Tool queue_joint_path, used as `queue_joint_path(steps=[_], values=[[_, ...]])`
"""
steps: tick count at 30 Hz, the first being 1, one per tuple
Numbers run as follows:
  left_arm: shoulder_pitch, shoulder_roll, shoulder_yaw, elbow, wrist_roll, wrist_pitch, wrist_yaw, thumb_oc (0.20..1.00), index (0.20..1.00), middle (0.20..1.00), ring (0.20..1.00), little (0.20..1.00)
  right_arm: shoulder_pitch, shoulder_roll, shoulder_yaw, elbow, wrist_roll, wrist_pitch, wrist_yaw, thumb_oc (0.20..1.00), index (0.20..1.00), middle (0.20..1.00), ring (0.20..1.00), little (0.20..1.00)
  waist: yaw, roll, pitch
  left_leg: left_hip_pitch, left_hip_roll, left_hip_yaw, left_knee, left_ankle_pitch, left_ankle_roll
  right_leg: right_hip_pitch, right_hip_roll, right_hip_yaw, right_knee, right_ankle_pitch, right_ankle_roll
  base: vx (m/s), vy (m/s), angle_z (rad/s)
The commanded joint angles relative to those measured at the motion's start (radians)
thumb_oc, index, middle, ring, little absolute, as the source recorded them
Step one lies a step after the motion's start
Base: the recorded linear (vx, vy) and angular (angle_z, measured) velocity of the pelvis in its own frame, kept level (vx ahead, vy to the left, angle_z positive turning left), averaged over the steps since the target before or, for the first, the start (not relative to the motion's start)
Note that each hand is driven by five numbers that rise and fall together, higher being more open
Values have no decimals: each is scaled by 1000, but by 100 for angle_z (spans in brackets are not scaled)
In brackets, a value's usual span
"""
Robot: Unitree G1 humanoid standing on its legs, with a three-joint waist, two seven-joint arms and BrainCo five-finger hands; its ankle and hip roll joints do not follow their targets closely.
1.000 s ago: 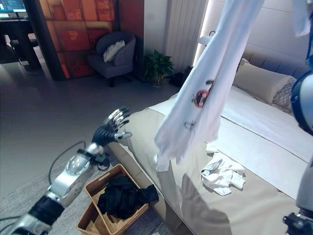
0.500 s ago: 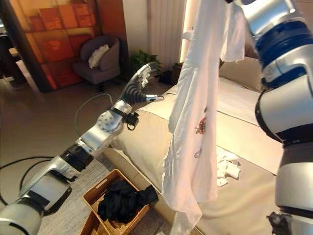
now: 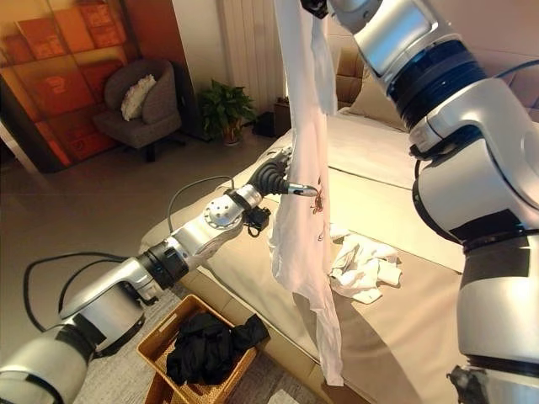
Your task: Pick up clothes into the bucket
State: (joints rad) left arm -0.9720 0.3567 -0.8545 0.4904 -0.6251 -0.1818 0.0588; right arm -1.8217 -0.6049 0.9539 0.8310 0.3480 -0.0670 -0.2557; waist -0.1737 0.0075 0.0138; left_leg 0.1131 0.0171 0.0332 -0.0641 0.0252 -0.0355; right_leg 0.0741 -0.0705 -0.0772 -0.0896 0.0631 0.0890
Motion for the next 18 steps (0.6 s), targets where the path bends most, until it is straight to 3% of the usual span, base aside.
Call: queue_joint_path(steps=[1, 6, 16, 17, 18], values=[[-152, -58, 11, 128, 10, -18, 12, 1000, 1000, 1000, 1000, 1000, -151, -77, 33, -10, 56, -65, -21, 200, 200, 200, 200, 200, 15, -53, 6, -20, 21, -2, 105, -54, -48, 27, -37, -42, 84, -52, 39, 0, 0, 0], [-195, -139, 22, 272, 99, -10, 67, 1000, 1000, 1000, 1000, 1000, -133, -83, 21, -92, 116, -95, -14, 200, 200, 200, 200, 200, 0, -49, 12, -17, 19, -2, 102, -55, -45, 25, -37, -39, 93, -56, 39, 1, 0, -1], [-247, -235, 40, 458, 124, 9, 97, 1000, 1000, 1000, 1000, 1000, -144, -68, -5, -191, 219, -140, -23, 200, 200, 200, 200, 200, -36, -37, 14, -8, 20, 12, 79, -50, -41, 11, -36, -24, 99, -57, 41, 2, 2, -3], [-249, -236, 41, 467, 125, 9, 97, 416, 416, 416, 416, 416, -148, -64, -7, -196, 227, -145, -22, 200, 200, 200, 200, 200, -40, -36, 15, -7, 20, 15, 79, -50, -41, 9, -35, -23, 100, -56, 41, 2, 1, -3], [-249, -236, 43, 472, 121, 9, 97, 238, 238, 238, 238, 238, -152, -61, -10, -194, 234, -148, -25, 200, 200, 200, 200, 200, -42, -34, 14, -6, 20, 17, 77, -51, -41, 6, -35, -21, 101, -56, 42, 1, 3, -6]])
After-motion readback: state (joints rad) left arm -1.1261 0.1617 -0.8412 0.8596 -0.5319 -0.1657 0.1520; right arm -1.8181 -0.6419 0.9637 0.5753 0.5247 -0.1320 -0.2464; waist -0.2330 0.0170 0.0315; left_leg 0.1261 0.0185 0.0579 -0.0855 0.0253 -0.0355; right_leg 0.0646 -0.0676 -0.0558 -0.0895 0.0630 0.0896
